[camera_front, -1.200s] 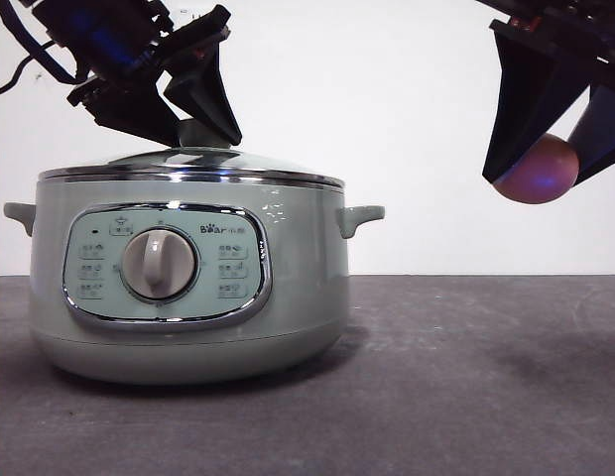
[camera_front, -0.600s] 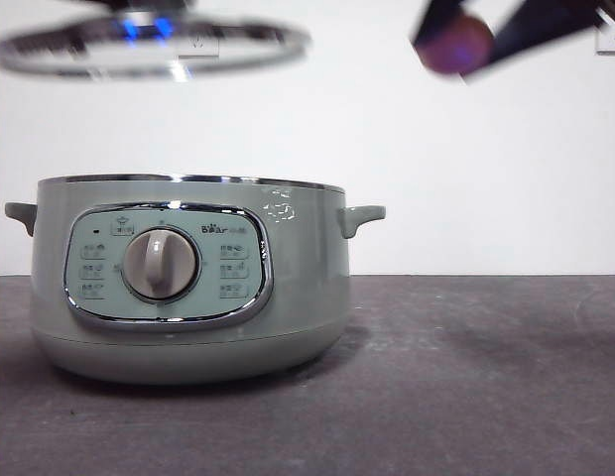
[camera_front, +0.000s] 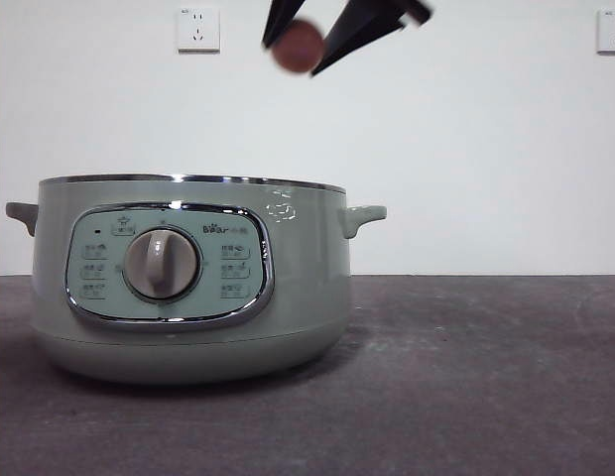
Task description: Pick up the egg,open the lid,put the egg in the pot,close the lid
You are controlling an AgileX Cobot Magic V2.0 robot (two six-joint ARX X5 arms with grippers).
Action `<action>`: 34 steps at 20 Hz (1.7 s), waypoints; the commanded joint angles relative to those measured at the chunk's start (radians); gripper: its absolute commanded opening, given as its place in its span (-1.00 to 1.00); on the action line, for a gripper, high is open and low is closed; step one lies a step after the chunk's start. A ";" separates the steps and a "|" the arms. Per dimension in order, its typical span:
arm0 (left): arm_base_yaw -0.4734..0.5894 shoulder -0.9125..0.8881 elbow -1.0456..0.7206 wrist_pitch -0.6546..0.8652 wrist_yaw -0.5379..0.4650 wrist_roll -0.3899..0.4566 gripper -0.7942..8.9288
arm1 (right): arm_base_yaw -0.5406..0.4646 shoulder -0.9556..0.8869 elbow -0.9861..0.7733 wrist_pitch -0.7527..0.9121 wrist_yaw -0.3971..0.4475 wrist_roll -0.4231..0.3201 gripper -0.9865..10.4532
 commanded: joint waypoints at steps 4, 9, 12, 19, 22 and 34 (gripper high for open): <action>0.000 -0.066 0.018 -0.040 -0.045 0.013 -0.85 | 0.032 0.294 0.293 -0.108 0.002 -0.103 -0.85; 0.000 -0.065 0.018 -0.068 -0.045 0.014 -0.85 | 0.114 0.436 0.314 -0.053 0.097 -0.185 -0.85; 0.000 -0.065 0.018 -0.068 -0.045 0.014 -0.85 | 0.138 0.500 0.314 -0.061 0.114 -0.202 -0.85; 0.000 -0.065 0.018 -0.075 -0.045 0.014 -0.85 | 0.137 0.565 0.314 -0.105 0.116 -0.211 -0.85; 0.000 -0.065 0.018 -0.075 -0.045 0.014 -0.85 | 0.138 0.589 0.314 -0.119 0.112 -0.221 -0.85; 0.000 -0.061 0.018 -0.105 -0.045 0.014 -0.85 | 0.142 0.560 0.315 -0.153 0.113 -0.168 -0.17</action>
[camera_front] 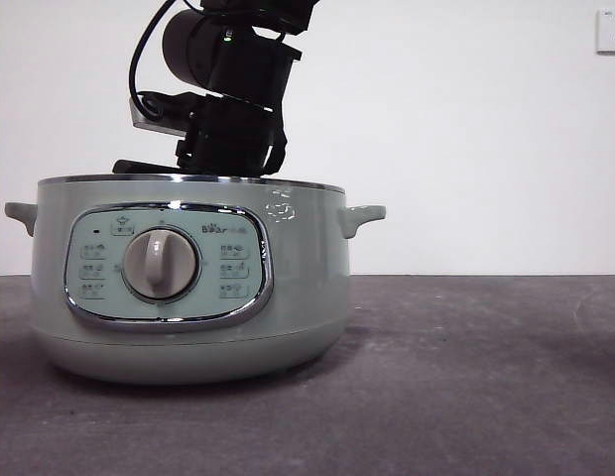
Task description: Pick up the egg,open the lid,put the egg in the pot,close the lid
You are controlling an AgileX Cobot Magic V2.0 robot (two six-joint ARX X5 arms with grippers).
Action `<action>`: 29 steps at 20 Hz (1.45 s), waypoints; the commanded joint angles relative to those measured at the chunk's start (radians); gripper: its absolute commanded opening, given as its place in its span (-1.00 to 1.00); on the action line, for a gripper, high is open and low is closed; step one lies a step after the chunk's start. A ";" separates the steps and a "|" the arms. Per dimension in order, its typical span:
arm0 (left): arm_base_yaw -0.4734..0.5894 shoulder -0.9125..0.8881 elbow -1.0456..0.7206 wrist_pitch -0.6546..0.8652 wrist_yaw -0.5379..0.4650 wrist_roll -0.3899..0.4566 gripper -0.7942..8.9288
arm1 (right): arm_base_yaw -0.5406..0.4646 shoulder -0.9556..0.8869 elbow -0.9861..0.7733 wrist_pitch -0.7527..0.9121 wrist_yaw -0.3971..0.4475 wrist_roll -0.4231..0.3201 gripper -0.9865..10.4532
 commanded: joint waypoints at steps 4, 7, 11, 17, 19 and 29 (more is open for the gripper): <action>0.000 0.053 0.014 0.058 -0.001 0.012 -0.85 | -0.005 -0.161 0.002 -0.064 0.035 0.017 -0.17; 0.000 0.151 0.014 0.071 0.005 0.011 -0.85 | -0.034 -0.314 0.002 -0.164 0.118 0.019 -0.17; 0.000 0.355 0.014 0.196 0.127 0.008 -0.85 | -0.067 -0.530 0.002 -0.249 0.214 0.061 -0.17; -0.001 0.607 0.014 0.361 0.243 -0.018 -0.85 | -0.067 -0.735 0.002 -0.311 0.234 0.074 -0.17; -0.002 0.664 0.014 0.407 0.245 -0.019 -0.85 | -0.067 -0.780 0.002 -0.333 0.235 0.096 -0.17; -0.039 0.871 0.014 0.521 0.246 -0.079 -0.85 | -0.067 -0.864 0.002 -0.409 0.291 0.129 -0.17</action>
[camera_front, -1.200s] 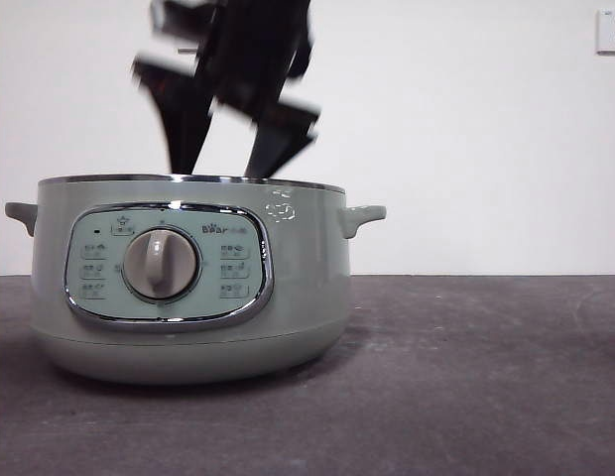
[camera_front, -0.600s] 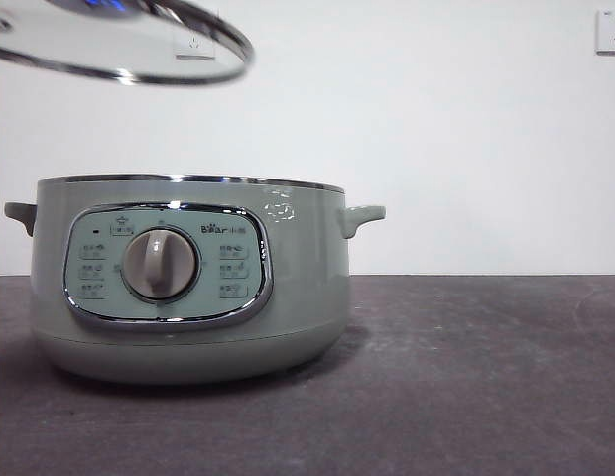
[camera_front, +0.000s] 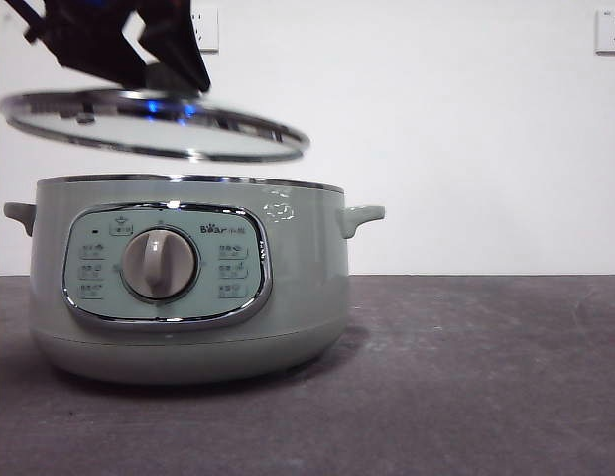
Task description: Pick up the egg,open the lid,put the egg in the pot,close the lid
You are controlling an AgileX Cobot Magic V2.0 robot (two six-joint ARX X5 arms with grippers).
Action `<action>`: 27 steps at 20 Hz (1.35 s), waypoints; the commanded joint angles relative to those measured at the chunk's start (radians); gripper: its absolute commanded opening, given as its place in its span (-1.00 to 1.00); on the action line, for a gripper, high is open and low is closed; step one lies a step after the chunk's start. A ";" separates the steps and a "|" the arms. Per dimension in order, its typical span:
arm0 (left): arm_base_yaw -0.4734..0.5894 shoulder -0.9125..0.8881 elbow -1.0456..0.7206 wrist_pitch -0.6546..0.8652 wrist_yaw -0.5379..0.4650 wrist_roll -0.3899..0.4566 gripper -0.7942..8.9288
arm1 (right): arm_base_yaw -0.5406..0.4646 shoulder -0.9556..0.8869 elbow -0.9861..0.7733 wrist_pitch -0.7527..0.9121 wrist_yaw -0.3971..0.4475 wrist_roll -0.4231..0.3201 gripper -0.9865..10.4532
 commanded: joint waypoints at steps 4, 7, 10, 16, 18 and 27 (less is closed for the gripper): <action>-0.045 0.063 0.014 0.052 -0.006 -0.019 -0.85 | 0.003 0.002 0.001 -0.023 0.005 0.022 -0.17; -0.051 0.094 0.014 0.070 -0.010 -0.020 -0.85 | 0.003 0.002 0.001 -0.025 0.005 0.023 -0.17; -0.051 0.104 0.014 0.072 -0.010 -0.020 -0.85 | 0.003 0.002 0.001 -0.043 0.005 0.030 -0.17; -0.051 0.104 0.014 -0.038 -0.010 -0.020 -0.85 | 0.003 0.002 0.001 -0.046 0.005 0.030 -0.17; -0.051 0.104 0.014 -0.065 -0.009 -0.020 -0.84 | 0.003 0.002 0.001 -0.045 0.005 0.030 -0.17; -0.051 0.104 0.014 -0.061 -0.010 -0.019 0.00 | 0.003 0.002 0.001 -0.047 0.003 0.032 -0.17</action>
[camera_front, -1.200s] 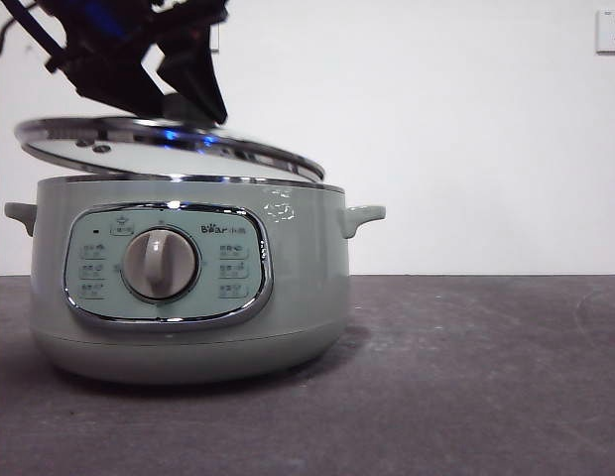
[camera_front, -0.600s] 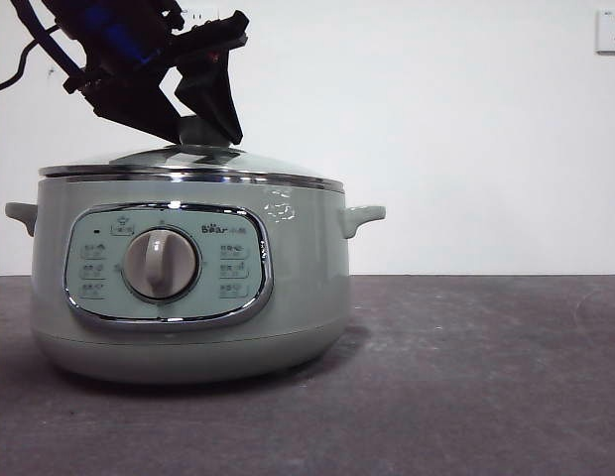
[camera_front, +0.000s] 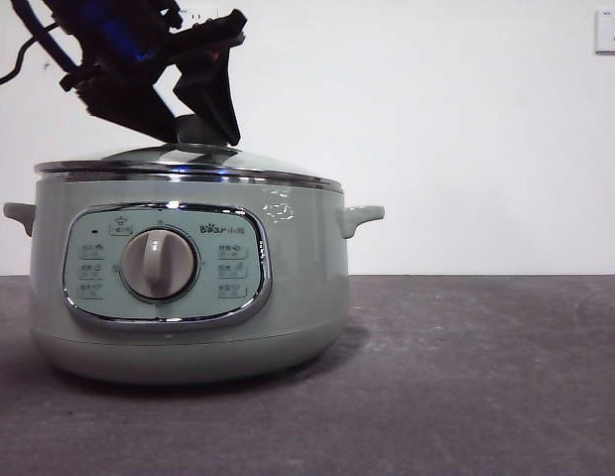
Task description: Pick up the egg,open the lid,put the egg in the pot,close the lid
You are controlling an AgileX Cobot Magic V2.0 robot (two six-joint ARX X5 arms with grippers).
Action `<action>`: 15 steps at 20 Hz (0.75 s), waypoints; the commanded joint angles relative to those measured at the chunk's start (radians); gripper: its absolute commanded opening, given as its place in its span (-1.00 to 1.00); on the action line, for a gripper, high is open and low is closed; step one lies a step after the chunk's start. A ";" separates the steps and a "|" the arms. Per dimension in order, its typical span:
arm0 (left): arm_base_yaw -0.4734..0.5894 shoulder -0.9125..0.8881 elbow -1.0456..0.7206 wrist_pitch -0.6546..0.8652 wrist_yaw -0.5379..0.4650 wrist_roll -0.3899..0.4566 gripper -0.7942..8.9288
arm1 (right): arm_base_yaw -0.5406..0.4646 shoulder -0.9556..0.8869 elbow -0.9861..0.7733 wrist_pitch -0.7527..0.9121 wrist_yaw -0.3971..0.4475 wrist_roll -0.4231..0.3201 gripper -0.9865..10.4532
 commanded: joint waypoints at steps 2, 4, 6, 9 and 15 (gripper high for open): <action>-0.003 0.003 -0.007 0.018 -0.002 0.004 0.00 | 0.003 0.002 0.001 0.002 -0.001 0.013 -0.17; -0.004 -0.013 -0.006 0.044 -0.002 0.006 0.00 | 0.003 0.002 0.001 -0.004 -0.001 0.013 -0.17; -0.004 -0.046 0.016 0.022 -0.002 0.006 0.00 | 0.003 0.002 0.001 -0.022 0.000 0.012 -0.17; -0.004 -0.115 0.092 -0.096 -0.002 0.011 0.00 | 0.003 -0.005 0.001 -0.040 0.002 0.012 -0.17; -0.004 -0.341 0.136 -0.258 0.001 0.013 -0.03 | 0.003 -0.103 -0.034 -0.011 -0.001 0.009 -0.45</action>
